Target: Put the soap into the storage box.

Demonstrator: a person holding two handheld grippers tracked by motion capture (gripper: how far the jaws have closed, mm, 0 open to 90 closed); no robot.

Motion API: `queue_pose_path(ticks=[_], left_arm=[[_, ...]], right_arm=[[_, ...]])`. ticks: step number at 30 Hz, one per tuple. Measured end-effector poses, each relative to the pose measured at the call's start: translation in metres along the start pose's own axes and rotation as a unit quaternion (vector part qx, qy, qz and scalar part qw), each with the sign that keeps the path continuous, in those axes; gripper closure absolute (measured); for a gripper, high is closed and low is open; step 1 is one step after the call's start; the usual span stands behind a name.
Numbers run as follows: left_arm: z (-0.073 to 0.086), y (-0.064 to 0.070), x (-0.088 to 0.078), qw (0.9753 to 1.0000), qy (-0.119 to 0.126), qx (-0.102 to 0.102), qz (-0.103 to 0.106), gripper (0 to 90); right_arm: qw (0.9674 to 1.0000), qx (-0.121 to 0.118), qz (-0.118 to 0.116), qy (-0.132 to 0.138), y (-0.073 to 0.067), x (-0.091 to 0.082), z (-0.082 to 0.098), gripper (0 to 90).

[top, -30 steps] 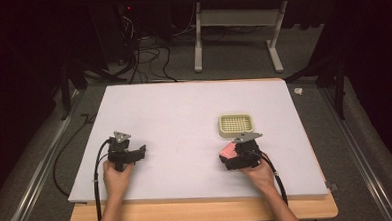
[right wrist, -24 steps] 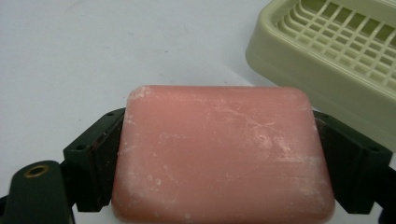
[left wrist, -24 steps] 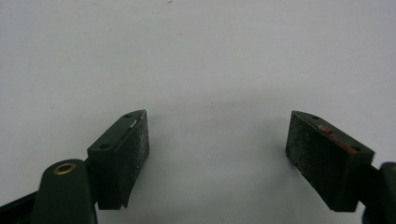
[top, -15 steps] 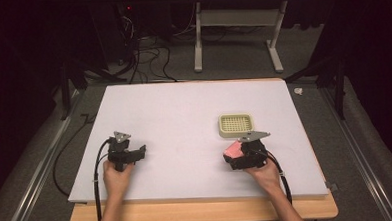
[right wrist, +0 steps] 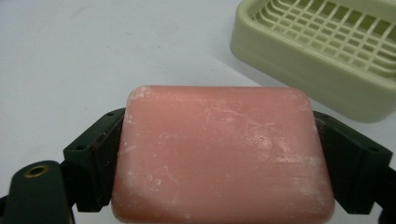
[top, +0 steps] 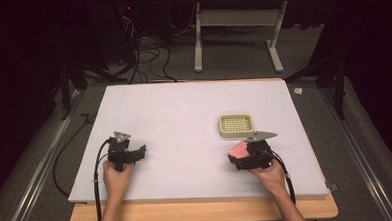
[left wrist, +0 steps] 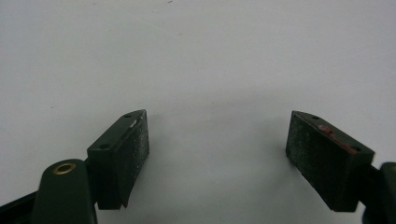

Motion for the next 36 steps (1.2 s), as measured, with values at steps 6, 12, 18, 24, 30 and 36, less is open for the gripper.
queue_pose_path(ticks=[6,12,18,24,30,36], left_arm=[[0.000,0.000,0.000,1.0000,0.001,0.000,-0.001,22.0],[0.000,0.000,0.000,1.0000,0.001,0.001,-0.001,22.0],[0.000,0.000,0.000,1.0000,0.001,0.001,-0.001,22.0],[0.000,0.000,0.000,1.0000,0.001,0.001,-0.001,22.0],[0.000,0.000,0.000,1.0000,0.001,0.001,-0.001,22.0],[0.000,0.000,0.000,1.0000,0.000,0.001,-0.001,21.9]], right_arm=[[0.9998,0.017,0.000,0.011,0.011,-0.011,0.006,13.7],[0.9995,0.027,0.004,0.019,0.019,-0.021,0.009,13.7],[0.9987,0.040,0.008,0.031,0.029,-0.034,0.010,13.7],[0.9981,0.050,0.012,0.033,0.037,-0.039,0.011,13.7],[0.9977,0.057,0.013,0.036,0.040,-0.043,0.006,13.7],[0.9974,0.054,0.019,0.043,0.042,-0.046,-0.005,13.7]])
Point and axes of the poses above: each handheld gripper's, and its own axes: x roughly forward along the jaws, z roughly out of its underside, y roughly to its right, the point moved 1 cm from there along x, roughly forward along the jaws, and after that the axes turned 8 degrees about y, right-handed, at the moved point
